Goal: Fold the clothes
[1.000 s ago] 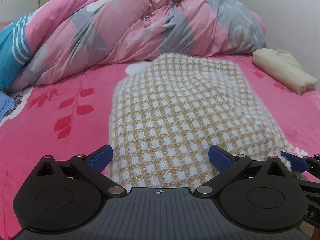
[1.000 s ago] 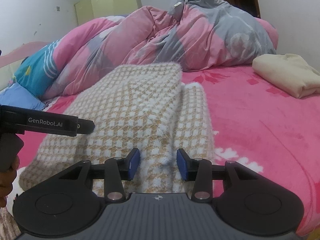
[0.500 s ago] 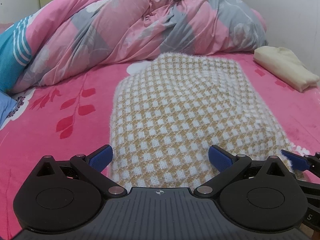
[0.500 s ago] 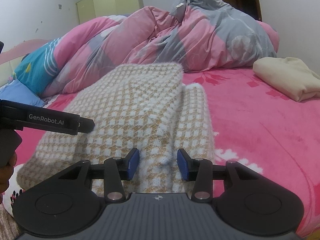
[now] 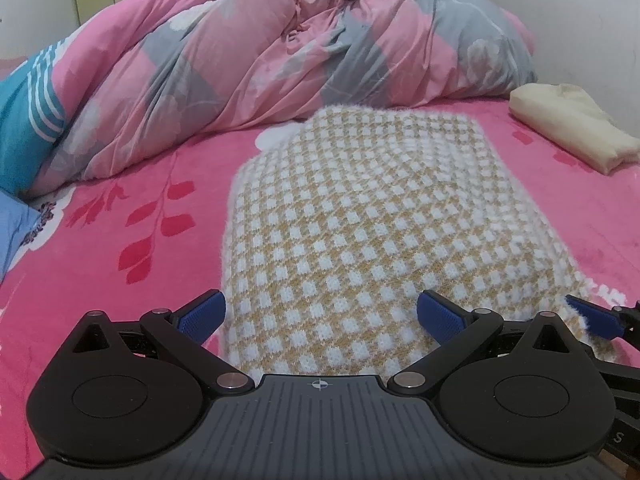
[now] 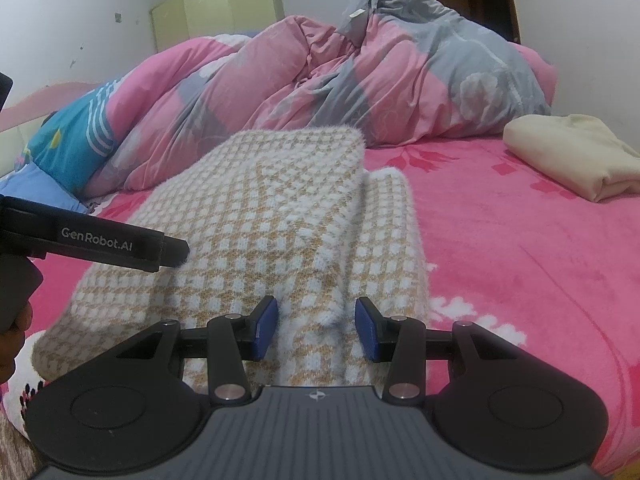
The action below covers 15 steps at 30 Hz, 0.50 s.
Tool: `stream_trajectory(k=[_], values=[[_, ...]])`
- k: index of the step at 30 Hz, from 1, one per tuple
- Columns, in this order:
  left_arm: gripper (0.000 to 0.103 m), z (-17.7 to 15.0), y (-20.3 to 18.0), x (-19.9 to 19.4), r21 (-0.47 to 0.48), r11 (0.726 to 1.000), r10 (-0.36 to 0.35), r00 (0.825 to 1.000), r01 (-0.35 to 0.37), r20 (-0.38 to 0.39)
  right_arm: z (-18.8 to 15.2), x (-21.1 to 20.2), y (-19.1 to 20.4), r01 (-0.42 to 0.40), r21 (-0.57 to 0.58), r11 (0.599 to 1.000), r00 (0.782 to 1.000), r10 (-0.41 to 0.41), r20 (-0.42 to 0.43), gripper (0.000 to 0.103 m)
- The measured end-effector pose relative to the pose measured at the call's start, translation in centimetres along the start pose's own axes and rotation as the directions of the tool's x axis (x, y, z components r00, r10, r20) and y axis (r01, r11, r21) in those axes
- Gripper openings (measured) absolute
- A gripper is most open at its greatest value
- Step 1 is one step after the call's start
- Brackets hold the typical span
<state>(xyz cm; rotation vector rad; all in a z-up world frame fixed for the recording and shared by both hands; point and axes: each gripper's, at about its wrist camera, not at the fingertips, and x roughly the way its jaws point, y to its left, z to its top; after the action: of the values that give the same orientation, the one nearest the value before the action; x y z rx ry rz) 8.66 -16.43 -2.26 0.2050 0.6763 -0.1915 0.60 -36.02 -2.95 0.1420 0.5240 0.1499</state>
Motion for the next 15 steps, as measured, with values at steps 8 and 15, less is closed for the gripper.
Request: stream_trajectory(k=[8, 15], values=[[0.103, 0.0, 0.3, 0.0, -0.004, 1.0, -0.018, 1.0, 0.018, 0.002, 2.6, -1.4, 0.2, 0.033, -0.006, 0.999, 0.998, -0.033, 0.054, 0.044], [0.103, 0.2, 0.1, 0.2, 0.0, 1.0, -0.025, 1.0, 0.025, -0.014, 2.6, 1.6, 1.0, 0.016, -0.092, 0.996, 1.0, -0.014, 0.017, 0.035]])
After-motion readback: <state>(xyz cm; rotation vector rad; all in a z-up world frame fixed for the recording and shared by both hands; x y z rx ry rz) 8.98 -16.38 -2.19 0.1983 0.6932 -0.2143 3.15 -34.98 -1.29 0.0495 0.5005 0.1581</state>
